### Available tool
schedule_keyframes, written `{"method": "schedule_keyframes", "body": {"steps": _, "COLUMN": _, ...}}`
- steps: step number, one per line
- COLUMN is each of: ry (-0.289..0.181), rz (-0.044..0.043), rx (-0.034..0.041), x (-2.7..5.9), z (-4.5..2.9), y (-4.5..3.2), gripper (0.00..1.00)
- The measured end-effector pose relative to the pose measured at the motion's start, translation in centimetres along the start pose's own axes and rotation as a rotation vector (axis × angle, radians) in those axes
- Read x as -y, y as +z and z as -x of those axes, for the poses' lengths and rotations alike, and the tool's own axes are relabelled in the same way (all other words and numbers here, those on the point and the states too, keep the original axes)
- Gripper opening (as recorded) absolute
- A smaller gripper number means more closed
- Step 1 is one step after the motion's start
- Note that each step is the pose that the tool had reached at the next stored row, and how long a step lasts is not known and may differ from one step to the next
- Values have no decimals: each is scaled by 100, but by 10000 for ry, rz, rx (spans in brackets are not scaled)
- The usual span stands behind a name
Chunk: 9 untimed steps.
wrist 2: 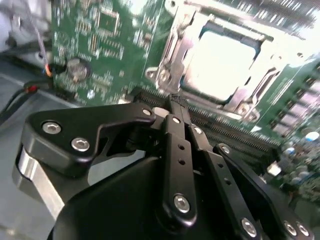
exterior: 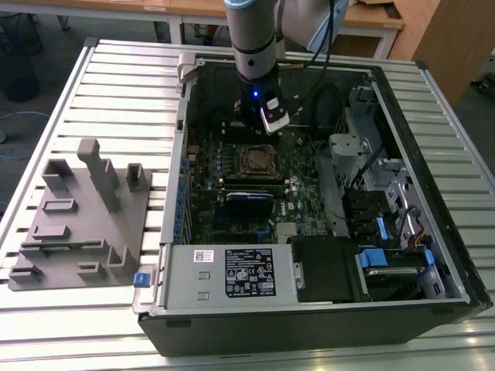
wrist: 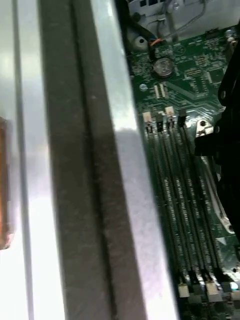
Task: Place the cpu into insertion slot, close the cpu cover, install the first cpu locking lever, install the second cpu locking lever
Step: 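Install the first cpu locking lever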
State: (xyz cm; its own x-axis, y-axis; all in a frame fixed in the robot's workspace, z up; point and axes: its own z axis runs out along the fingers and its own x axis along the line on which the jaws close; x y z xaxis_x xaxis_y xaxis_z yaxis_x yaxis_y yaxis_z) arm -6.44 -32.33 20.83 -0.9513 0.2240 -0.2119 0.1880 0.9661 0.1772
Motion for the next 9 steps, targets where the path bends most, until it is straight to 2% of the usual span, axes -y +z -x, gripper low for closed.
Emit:
{"method": "schedule_keyframes", "body": {"steps": 1, "ry": -11, "rz": -158, "rx": 0, "x": 0, "z": 0, "y": 0, "gripper": 10}}
{"method": "schedule_keyframes", "body": {"steps": 3, "ry": -29, "rz": -435, "rx": -48, "x": 0, "z": 1, "y": 0, "gripper": 10}}
{"method": "schedule_keyframes", "body": {"steps": 4, "ry": -43, "rz": -503, "rx": -51, "x": 0, "z": 1, "y": 0, "gripper": 10}}
{"method": "schedule_keyframes", "body": {"steps": 7, "ry": -46, "rz": -513, "rx": -53, "x": 0, "z": 1, "y": 0, "gripper": 10}}
{"method": "schedule_keyframes", "body": {"steps": 8, "ry": -38, "rz": -527, "rx": -120, "x": 0, "z": 1, "y": 2, "gripper": 10}}
{"method": "schedule_keyframes", "body": {"steps": 9, "ry": -20, "rz": -565, "rx": -285, "x": 0, "z": 3, "y": 5, "gripper": 10}}
